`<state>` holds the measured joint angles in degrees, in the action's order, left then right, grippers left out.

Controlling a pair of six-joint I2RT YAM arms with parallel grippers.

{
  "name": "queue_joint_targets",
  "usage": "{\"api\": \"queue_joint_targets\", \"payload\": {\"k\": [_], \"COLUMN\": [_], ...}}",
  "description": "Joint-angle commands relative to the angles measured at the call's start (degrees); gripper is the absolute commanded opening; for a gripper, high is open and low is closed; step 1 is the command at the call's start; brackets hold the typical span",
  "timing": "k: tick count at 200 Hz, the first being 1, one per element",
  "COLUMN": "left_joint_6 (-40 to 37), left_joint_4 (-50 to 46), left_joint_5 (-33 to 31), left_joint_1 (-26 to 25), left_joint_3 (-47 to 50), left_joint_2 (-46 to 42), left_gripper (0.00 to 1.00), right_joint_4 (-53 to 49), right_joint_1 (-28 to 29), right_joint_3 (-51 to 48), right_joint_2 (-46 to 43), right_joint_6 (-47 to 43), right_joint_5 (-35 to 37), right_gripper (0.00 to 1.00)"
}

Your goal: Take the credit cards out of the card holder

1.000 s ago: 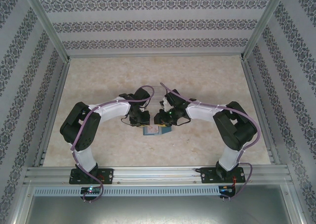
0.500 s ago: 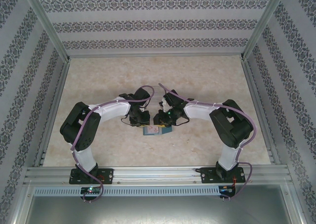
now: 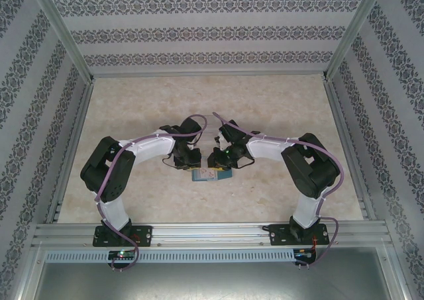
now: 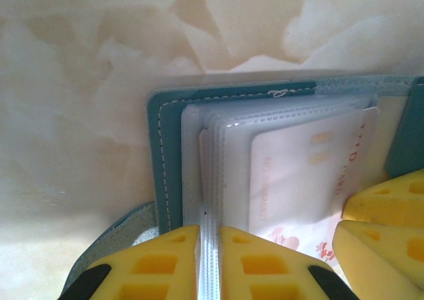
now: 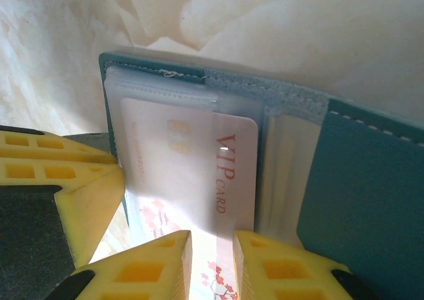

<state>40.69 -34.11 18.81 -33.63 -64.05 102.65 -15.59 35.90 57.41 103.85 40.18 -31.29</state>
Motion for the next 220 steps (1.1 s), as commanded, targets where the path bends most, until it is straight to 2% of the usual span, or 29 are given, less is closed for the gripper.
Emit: {"api": "queue_joint_targets", "payload": {"k": [1,70,141,184,220], "left_joint_6": [-1.0,-1.4,-0.1,-1.0,-2.1], "left_joint_4": [-2.3,-3.9,-1.4,-2.0,-4.2], "left_joint_5": [-0.7,-1.4,3.5,3.2,0.5], "left_joint_1": [0.3,0.4,-0.1,-0.2,-0.2], "left_joint_3": [0.0,-1.6,-2.1,-1.8,-1.8], "left_joint_2": [-0.1,-0.7,-2.4,0.4,2.2], "left_gripper": [0.14,0.14,0.16,0.17,0.18], "right_joint_4": [-2.7,-2.9,-1.0,0.0,0.7], "right_joint_1": [0.6,0.0,-1.4,-2.3,-2.9], "right_joint_3": [1.0,0.7,-0.6,-1.2,-1.2], "right_joint_2": [-2.1,-4.6,-3.3,-2.0,-0.4], "right_joint_6": [-0.9,-0.7,-0.5,-0.8,-1.8], "right_joint_5": [1.8,1.1,0.4,-0.2,-1.8], "right_gripper": [0.25,0.25,0.25,0.29,0.29]}}
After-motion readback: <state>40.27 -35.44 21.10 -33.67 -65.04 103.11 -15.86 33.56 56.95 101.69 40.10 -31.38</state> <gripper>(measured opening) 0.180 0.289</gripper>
